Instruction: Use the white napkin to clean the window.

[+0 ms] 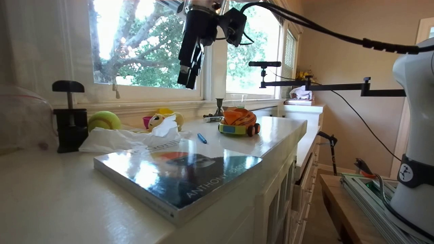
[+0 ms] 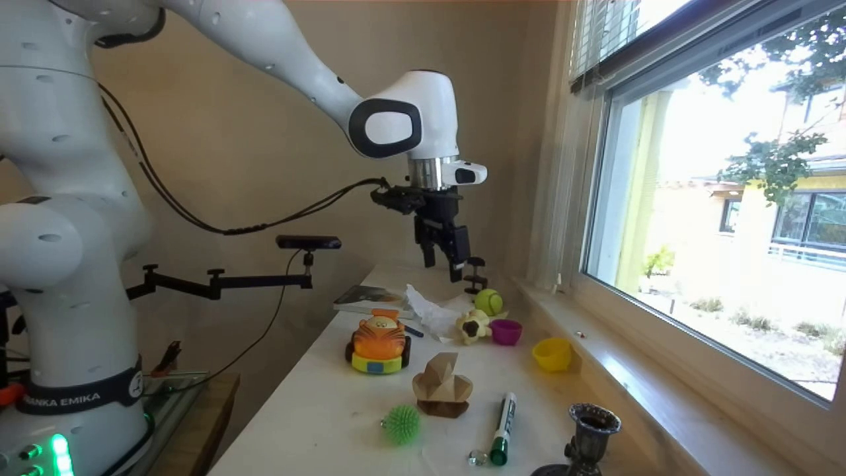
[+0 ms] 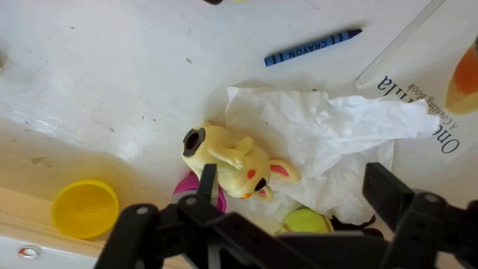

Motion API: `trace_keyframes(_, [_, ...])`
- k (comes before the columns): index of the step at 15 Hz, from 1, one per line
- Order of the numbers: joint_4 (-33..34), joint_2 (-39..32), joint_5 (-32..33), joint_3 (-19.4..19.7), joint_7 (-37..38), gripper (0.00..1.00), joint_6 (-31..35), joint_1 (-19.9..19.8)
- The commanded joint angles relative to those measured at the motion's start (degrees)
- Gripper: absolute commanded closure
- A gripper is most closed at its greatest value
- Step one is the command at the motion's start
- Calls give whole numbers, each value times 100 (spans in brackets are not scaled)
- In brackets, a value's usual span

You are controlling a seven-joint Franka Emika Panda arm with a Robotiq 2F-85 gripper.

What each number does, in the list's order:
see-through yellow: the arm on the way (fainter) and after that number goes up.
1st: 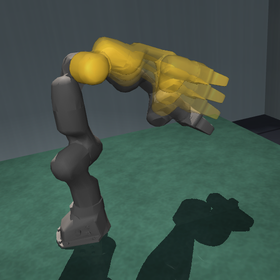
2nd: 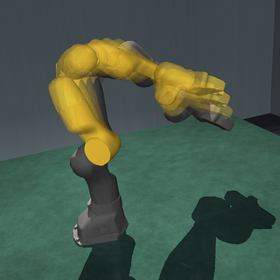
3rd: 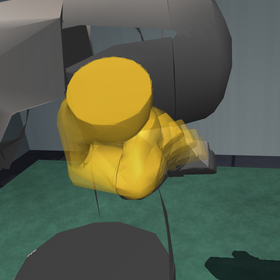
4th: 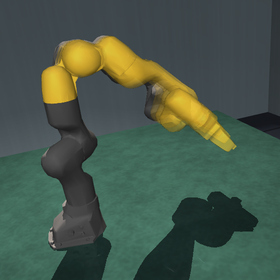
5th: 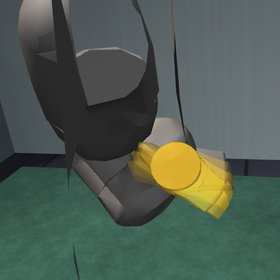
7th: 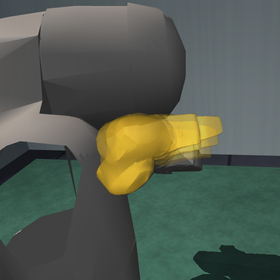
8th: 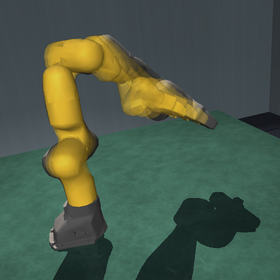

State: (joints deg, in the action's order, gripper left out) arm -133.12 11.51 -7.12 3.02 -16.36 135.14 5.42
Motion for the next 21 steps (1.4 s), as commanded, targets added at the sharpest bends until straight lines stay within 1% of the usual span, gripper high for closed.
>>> trace_keyframes(1, [347,-426,-254,-114,-141,0,124,28])
trace_keyframes(2, [418,-473,-203,-162,-65,0,16,9])
trace_keyframes(3, [174,-247,-81,-174,-22,0,41,-57])
trace_keyframes(6, [289,-402,-78,-229,-20,0,41,-59])
trace_keyframes(8, [254,-338,-129,-210,-68,0,54,-66])
trace_keyframes(9, [280,-373,-215,-210,69,0,107,-74])
trace_keyframes(11, [345,-520,-155,-251,393,0,235,-94])
trace_keyframes(16, [478,-834,-303,-333,884,0,484,-64])
trace_keyframes(21, [633,-1147,-417,-455,1369,0,502,-63])
